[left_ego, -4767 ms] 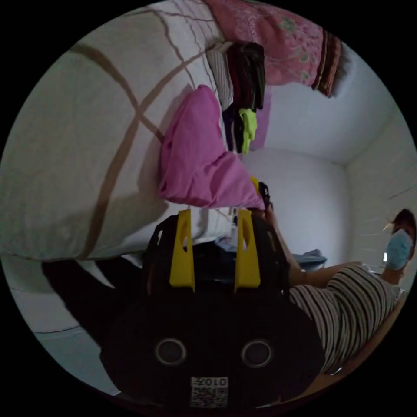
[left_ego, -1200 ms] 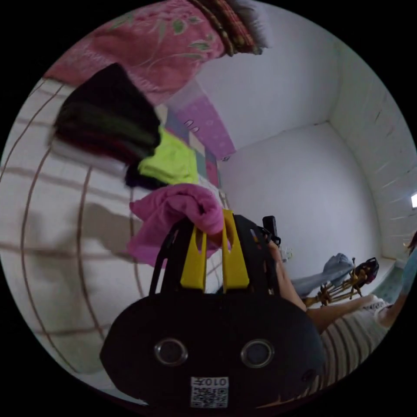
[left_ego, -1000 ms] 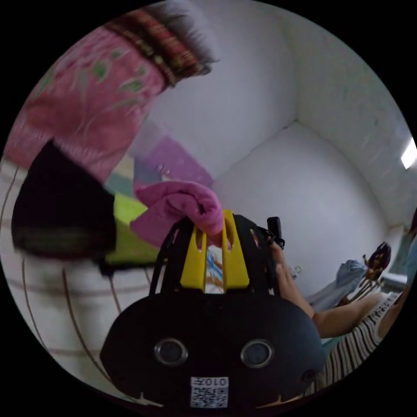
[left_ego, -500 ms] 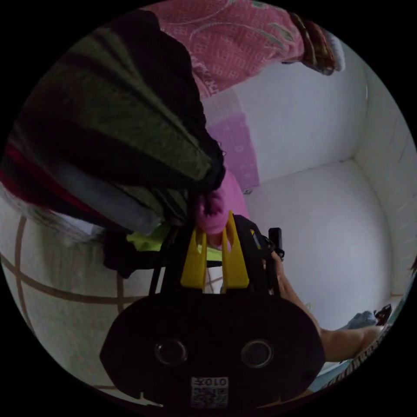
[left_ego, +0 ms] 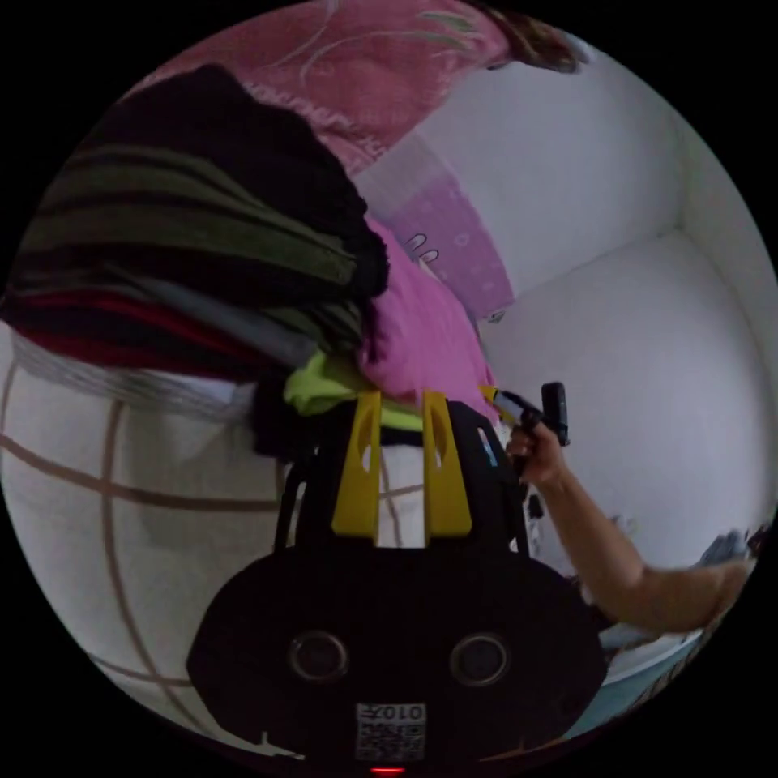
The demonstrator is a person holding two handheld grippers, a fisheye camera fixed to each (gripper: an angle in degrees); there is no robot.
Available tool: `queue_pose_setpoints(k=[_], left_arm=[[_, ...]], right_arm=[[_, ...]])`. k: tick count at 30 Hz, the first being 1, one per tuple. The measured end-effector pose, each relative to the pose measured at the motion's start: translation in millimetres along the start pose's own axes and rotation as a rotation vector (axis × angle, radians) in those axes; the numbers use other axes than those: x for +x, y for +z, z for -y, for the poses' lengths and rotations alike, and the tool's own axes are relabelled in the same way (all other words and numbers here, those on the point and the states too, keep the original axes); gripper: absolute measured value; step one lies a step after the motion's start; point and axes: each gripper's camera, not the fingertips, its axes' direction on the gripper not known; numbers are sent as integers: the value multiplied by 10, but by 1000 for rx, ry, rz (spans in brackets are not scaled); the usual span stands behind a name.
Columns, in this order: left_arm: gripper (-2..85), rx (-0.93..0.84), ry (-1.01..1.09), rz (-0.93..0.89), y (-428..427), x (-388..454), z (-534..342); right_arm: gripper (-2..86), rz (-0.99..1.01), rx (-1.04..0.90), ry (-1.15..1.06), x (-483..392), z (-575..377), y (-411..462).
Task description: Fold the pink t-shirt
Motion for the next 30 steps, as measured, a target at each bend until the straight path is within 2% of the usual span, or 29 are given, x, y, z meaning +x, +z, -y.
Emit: queue_pose_setpoints(k=[4,6,10,15,18,24,30], left_arm=[[51,-33,188,102,-772,310,-594],[39,-75,260,174,-1119,457,-917],[11,-191,413,358,-1838,938,-1651],[0,-249,492,487,-2422,1519,-2195],[-1,-200,510,518,-2764,1841,-2367],[-2,46,716,591,-3642,2641,-2615],[-2,149,893,500,-4517,2987,-3012]], right_arm=[[39,-127,197,-11,-506,-936,-213],[32,-215,227,-50,-859,-1444,-187],[27,-455,26,-159,-1877,-2701,294],[24,-553,-68,-159,-3009,-3998,687],[23,-510,-32,-186,-3713,-4598,704],[26,-656,141,-352,-5168,-5716,481],[37,-818,360,-344,-6505,-7202,330]])
